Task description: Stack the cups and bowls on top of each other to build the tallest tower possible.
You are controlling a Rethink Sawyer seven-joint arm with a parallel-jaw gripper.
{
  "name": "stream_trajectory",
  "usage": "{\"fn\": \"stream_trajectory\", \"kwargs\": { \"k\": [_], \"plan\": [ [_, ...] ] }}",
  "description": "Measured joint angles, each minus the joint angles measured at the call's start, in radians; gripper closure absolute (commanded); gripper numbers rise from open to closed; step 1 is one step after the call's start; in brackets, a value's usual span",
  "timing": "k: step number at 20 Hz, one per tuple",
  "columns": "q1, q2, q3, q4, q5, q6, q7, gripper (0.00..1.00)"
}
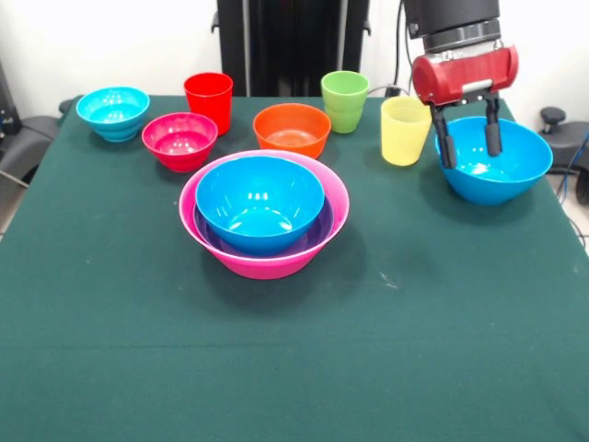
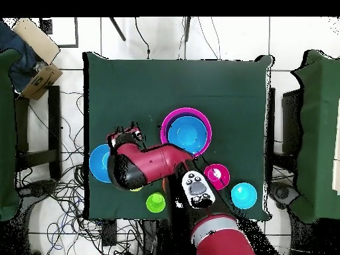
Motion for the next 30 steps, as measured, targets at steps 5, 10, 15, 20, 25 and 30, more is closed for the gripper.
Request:
{"fn": "stream_trajectory", "kwargs": {
  "k": [5, 10, 15, 20, 25, 30],
  "plan": [
    [-0.01, 0.0, 0.0, 0.01, -0.021, 0.0, 0.0, 0.0],
    [0.007, 0.001, -0.013, 0.01, -0.025, 0.0, 0.0, 0.0],
    [0.03, 0.012, -0.031, 0.01, -0.024, 0.0, 0.0, 0.0],
    [0.061, 0.051, -0.058, 0.009, -0.024, 0.0, 0.0, 0.0],
    [0.077, 0.095, -0.086, 0.008, -0.024, -0.001, 0.0, 0.0],
    [0.076, 0.141, -0.105, 0.002, -0.025, -0.001, 0.0, 0.0]
  ]
}}
